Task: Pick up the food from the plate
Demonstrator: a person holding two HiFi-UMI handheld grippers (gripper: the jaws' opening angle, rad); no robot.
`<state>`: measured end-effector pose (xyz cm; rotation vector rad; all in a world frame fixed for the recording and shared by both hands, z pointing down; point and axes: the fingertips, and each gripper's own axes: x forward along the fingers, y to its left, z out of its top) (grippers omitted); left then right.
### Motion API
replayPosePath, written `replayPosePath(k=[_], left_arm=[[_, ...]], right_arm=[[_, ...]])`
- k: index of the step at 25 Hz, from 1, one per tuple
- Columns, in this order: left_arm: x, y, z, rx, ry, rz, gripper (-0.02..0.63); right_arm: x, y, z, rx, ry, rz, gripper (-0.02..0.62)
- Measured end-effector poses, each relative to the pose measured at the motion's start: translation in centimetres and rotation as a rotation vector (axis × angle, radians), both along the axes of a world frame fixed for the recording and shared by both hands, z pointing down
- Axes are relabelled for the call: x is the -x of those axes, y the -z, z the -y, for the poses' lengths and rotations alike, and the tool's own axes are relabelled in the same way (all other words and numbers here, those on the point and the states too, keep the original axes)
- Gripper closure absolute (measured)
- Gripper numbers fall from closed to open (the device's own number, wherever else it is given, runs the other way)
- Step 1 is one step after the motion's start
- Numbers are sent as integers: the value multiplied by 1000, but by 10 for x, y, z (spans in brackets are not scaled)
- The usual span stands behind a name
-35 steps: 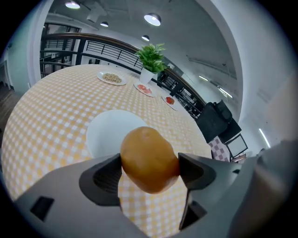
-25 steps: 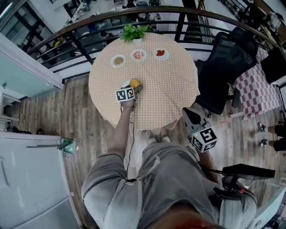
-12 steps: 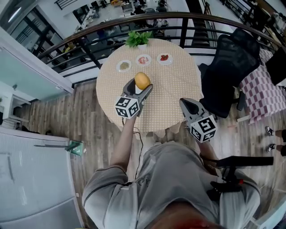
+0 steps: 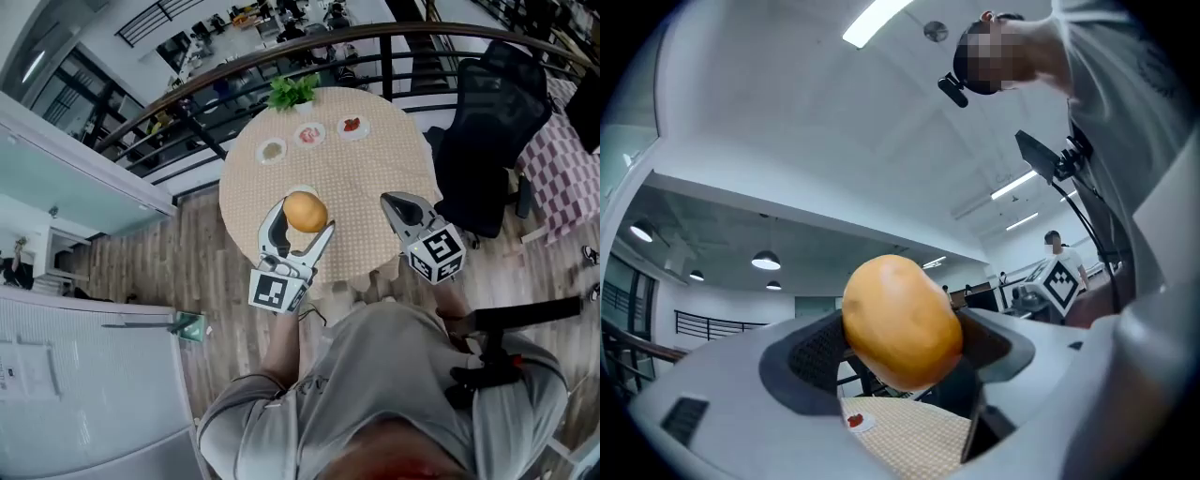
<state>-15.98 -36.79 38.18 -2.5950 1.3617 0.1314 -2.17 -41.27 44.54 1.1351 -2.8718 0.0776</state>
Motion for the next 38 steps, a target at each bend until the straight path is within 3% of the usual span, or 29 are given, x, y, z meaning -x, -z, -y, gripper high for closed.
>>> replayPosePath(k=[16, 38], left_arm=[[3, -18, 5, 114, -45, -128, 215], [4, -3, 11, 112, -39, -178, 215]], right_arm=[[-26, -6, -1, 23, -50, -3, 580], [-14, 12, -8, -18, -26, -25, 580]])
